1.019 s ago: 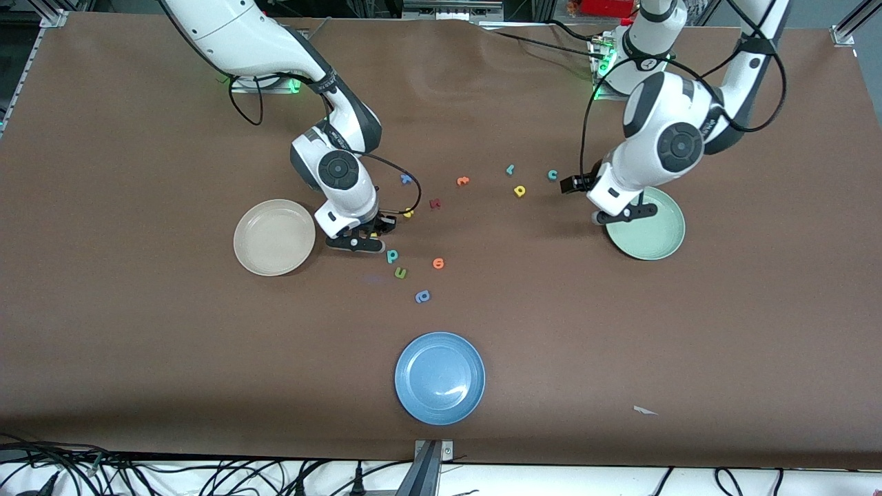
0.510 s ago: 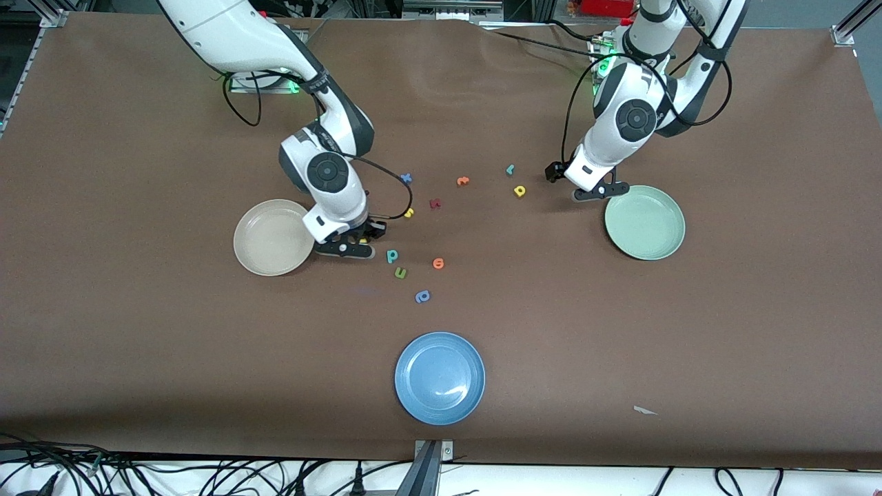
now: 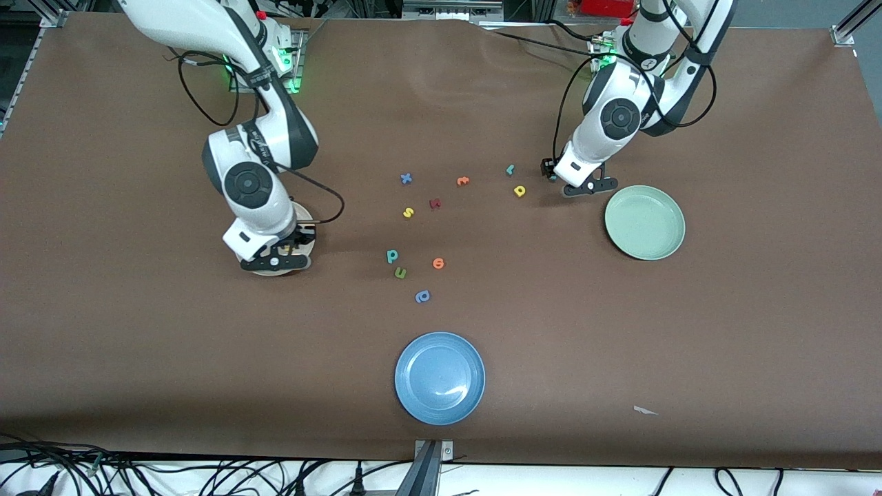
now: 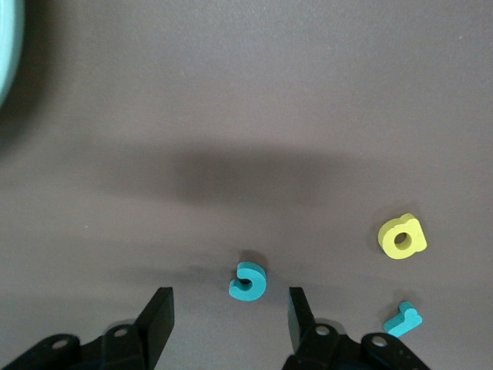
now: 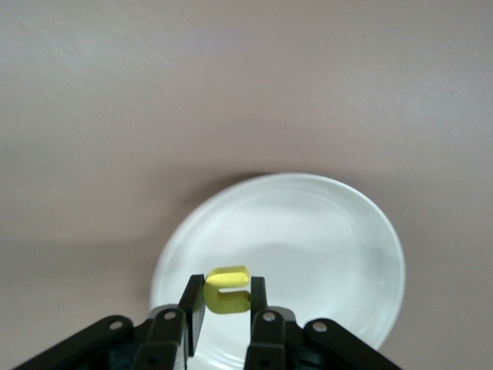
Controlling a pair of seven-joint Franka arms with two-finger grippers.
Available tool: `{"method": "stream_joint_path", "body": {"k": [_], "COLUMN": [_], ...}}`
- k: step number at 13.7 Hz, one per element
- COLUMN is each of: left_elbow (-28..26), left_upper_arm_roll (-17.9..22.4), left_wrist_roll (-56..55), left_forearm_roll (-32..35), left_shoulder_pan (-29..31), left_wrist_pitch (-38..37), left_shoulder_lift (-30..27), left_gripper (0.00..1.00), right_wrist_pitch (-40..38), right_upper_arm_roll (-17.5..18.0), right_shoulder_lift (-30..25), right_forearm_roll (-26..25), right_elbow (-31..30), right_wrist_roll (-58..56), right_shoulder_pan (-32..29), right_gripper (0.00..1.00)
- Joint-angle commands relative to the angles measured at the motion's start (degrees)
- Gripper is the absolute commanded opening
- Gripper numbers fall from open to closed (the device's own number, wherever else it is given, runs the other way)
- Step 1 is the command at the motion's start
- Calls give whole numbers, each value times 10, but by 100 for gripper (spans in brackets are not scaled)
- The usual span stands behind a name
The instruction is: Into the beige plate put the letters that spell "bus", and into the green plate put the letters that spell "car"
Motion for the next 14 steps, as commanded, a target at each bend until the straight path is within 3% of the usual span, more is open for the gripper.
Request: {"method": "stream_joint_path", "body": {"k": [1, 2, 3, 7, 10, 14], "left_elbow": [-2, -2, -2, -3, -3, -2], "left_upper_arm_roll": [-1, -1, -1, -1, -1, -1], "left_wrist_roll": [-4, -5, -5, -8, -8, -9], "left_forearm_roll": [-11, -11, -11, -10, -11, -11], "left_shoulder_pan": [-9, -10, -10, -15, -23, -24], "left_wrist_pitch": [27, 34, 42, 47, 47, 48], "left_shoulder_lift": [17, 23, 30, 42, 49, 51], "left_gripper": [68, 68, 68, 63, 57, 51], "right_wrist_pitch": [37, 41, 40, -1, -56, -18], "right_upper_arm_roll": [-15, -16, -15, -5, 32, 34], "right_shoulder_lift": [-14, -11, -5, -8, 0, 50], "right_forearm_roll": [1, 1, 1, 19, 158, 159], "right_elbow": [-65, -78, -80, -39, 37, 99], "right_wrist_roll": [-17, -16, -13, -4, 73, 235], "right_shoulder_pan": [2, 3, 2, 4, 16, 118], "right_gripper": [19, 43, 99, 100, 100, 100]}}
